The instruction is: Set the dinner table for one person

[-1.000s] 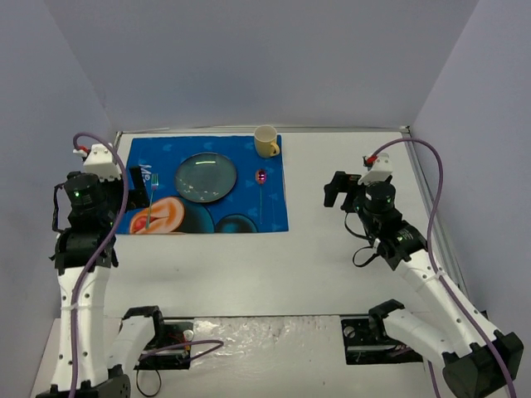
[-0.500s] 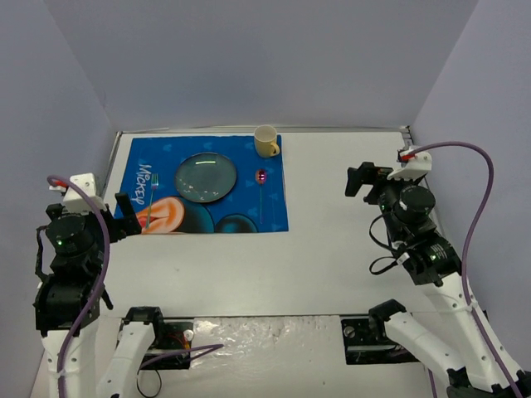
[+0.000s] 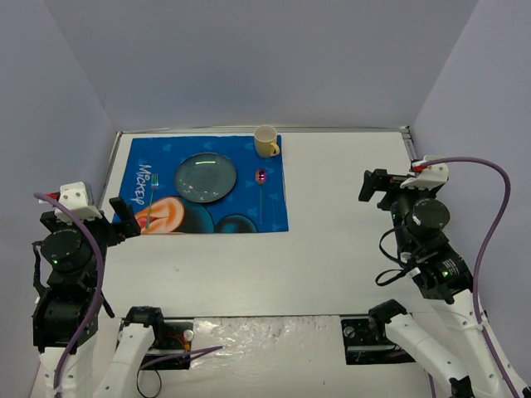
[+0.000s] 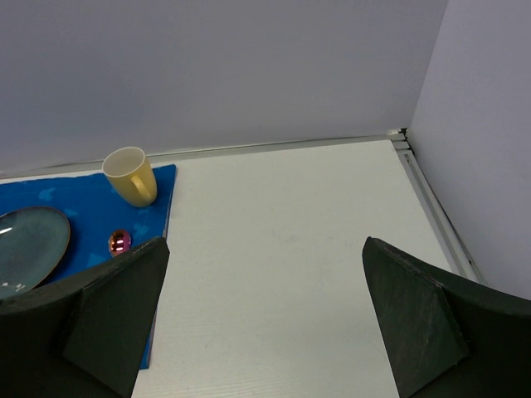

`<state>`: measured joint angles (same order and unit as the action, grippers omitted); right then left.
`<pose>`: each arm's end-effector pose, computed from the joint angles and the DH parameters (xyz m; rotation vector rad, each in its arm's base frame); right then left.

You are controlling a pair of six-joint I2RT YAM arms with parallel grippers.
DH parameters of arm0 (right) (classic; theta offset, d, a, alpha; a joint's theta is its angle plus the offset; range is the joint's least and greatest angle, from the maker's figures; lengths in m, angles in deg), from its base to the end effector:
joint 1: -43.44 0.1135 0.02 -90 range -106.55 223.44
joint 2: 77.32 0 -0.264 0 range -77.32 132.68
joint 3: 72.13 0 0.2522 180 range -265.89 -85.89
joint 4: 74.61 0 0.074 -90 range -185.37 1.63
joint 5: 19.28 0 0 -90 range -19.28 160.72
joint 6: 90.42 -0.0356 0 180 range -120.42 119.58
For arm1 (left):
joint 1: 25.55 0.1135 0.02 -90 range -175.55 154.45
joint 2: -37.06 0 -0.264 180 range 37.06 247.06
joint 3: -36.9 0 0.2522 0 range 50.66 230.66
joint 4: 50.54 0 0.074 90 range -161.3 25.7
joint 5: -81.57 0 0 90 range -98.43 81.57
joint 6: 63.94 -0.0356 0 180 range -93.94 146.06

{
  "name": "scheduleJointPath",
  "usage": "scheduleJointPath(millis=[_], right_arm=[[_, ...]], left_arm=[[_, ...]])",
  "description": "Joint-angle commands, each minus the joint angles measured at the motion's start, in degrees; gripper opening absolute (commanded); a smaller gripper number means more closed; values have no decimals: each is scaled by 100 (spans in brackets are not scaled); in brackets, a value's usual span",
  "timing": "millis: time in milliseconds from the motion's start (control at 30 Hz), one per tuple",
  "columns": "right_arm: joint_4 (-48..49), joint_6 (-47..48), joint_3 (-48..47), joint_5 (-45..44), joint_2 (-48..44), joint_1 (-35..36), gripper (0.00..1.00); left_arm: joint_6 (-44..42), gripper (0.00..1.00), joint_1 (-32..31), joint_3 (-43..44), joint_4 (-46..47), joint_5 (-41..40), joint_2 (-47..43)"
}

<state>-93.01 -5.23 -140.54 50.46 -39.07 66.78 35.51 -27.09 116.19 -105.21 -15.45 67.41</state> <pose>0.1296 0.0425 0.4255 0.0753 1.3784 0.1695 0.0667 0.0026 0.4261 -0.2073 1.6573 -0.0427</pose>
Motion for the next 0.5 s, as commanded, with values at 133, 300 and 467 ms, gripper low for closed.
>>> scheduleJointPath(millis=[133,300,467], right_arm=[[558,269,23,-381,-211,41,100],[675,298,104,-420,-355,40,100],[693,349,121,-461,-398,40,100]], left_arm=[[87,97,-22,5,542,-372,72],[33,97,-26,41,484,-342,13],[-50,97,-65,-15,435,-351,-48]])
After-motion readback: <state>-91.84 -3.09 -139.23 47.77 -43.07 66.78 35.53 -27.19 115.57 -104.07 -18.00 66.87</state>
